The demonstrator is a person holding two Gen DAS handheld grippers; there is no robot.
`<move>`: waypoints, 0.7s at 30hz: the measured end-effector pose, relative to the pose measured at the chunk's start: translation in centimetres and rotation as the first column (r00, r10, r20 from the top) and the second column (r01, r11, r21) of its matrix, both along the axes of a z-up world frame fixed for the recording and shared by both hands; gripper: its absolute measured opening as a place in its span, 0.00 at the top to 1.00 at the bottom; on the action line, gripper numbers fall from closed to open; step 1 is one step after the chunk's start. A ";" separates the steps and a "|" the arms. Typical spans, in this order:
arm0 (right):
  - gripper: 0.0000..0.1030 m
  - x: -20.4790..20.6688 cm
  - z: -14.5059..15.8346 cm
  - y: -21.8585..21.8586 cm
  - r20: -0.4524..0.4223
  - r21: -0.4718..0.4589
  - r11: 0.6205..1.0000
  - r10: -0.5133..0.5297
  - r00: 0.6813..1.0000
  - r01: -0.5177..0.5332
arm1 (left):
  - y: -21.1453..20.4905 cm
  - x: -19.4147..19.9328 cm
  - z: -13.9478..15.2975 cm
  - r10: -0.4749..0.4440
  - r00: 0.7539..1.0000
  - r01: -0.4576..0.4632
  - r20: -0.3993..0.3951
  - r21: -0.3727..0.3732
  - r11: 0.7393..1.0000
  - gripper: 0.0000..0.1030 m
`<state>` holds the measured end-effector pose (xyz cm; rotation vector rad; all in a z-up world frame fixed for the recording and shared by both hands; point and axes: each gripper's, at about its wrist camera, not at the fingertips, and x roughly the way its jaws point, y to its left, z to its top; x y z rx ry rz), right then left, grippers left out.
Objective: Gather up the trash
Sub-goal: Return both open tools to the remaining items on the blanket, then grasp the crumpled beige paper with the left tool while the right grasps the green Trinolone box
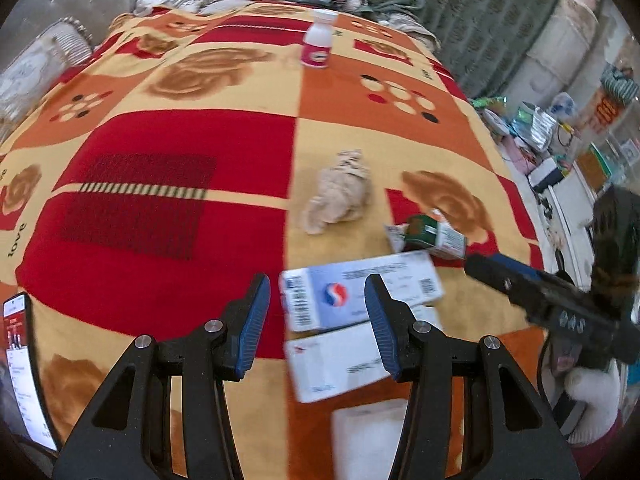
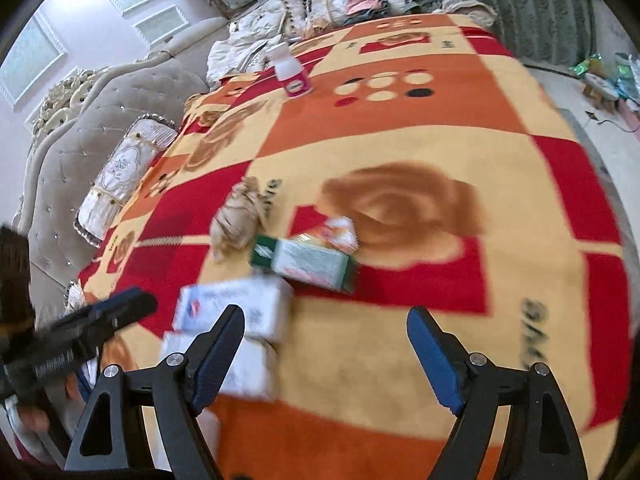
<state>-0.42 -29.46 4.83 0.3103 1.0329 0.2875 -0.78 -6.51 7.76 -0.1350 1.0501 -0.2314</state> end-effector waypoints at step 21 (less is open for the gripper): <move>0.14 5.4 -2.1 3.5 -0.070 -0.063 0.998 0.019 0.997 -0.023 | 1.6 2.4 -0.8 0.022 1.000 -0.023 -0.019 -0.042 0.999 0.54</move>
